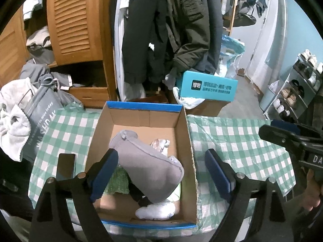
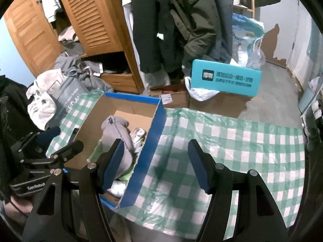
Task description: Organize soft objects
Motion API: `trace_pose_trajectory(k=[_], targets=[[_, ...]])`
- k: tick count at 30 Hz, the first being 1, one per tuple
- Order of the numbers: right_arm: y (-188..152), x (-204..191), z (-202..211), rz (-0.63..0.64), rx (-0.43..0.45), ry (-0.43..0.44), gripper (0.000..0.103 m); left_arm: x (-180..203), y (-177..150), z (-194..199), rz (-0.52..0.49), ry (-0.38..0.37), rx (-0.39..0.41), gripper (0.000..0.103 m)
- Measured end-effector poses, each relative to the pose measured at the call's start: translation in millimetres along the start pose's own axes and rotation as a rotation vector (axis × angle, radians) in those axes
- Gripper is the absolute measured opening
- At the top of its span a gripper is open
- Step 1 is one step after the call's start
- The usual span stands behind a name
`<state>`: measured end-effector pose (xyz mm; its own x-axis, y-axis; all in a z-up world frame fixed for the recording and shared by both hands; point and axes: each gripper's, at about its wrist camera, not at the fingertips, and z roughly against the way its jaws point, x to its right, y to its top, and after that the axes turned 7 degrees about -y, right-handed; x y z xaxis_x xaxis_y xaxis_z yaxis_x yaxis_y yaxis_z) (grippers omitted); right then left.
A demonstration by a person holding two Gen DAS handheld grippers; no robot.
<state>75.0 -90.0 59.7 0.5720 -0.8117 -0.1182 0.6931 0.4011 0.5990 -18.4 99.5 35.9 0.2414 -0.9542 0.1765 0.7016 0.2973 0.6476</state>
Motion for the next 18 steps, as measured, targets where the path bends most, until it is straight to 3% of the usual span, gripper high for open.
trace_pose_trajectory(k=[9, 18], targets=[[-14, 14, 15, 0.008, 0.042, -0.036, 0.065, 23, 2, -2, -0.045, -0.002, -0.006, 0.089], [-27, 37, 8, -0.025, 0.023, -0.079, 0.065, 39, 3, -6, -0.078, -0.003, -0.023, 0.089]])
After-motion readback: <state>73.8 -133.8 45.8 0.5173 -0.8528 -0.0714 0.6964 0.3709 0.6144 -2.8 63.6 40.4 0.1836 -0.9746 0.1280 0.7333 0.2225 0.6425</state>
